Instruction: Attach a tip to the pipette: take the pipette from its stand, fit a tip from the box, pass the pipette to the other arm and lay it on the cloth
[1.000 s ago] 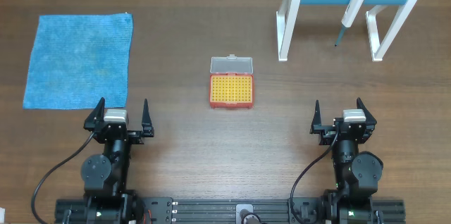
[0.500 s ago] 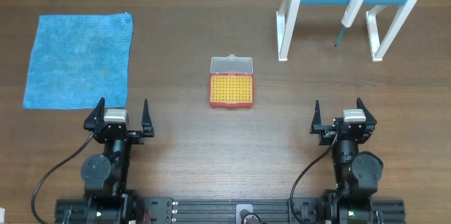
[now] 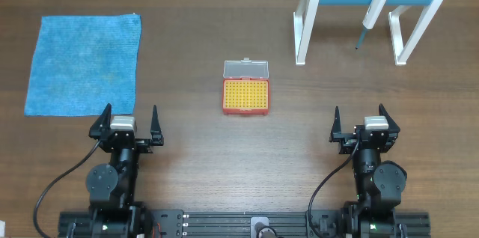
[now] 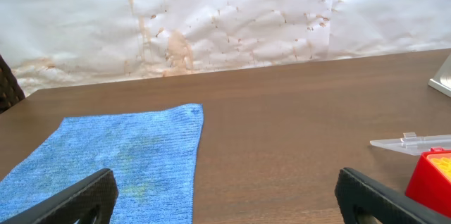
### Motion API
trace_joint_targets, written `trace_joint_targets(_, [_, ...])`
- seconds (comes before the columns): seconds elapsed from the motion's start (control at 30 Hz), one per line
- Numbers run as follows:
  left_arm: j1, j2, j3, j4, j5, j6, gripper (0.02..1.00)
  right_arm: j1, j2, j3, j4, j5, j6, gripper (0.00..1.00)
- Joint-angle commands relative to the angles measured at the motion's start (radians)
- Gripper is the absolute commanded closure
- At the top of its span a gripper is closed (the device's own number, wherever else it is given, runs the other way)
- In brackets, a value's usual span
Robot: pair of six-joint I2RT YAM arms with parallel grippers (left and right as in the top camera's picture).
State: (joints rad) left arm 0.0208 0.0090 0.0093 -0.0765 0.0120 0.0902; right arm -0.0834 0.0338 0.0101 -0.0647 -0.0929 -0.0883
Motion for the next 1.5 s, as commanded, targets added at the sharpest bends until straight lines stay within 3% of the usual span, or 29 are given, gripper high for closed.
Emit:
trace_joint_targets(0.03, [-0.002,-0.005,-0.004,-0.002,0.015,0.016,0.02,-0.001,-0.005,-0.006,-0.001,-0.008,-0.003,0.049])
trace_joint_targets(0.53, [-0.002,-0.006,-0.004,-0.002,0.015,0.016,0.023,-0.001,-0.005,-0.006,0.005,-0.009,0.001,0.049])
trace_joint_targets(0.7, [-0.002,-0.006,-0.004,-0.002,0.015,0.016,0.02,-0.002,0.02,-0.006,0.18,0.011,0.248,0.049])
trace_joint_targets(0.8, [-0.002,-0.006,-0.004,-0.002,0.015,0.016,0.023,-0.002,0.211,0.01,0.265,0.067,0.249,0.049])
trace_joint_targets(1.1, [-0.002,-0.006,-0.004,-0.002,0.015,0.016,0.023,-0.032,1.218,0.472,0.732,0.065,0.174,0.049])
trace_joint_targets(1.5, [-0.002,-0.005,-0.004,-0.002,0.015,0.016,0.02,-0.053,1.611,0.777,0.76,0.067,0.06,0.049])
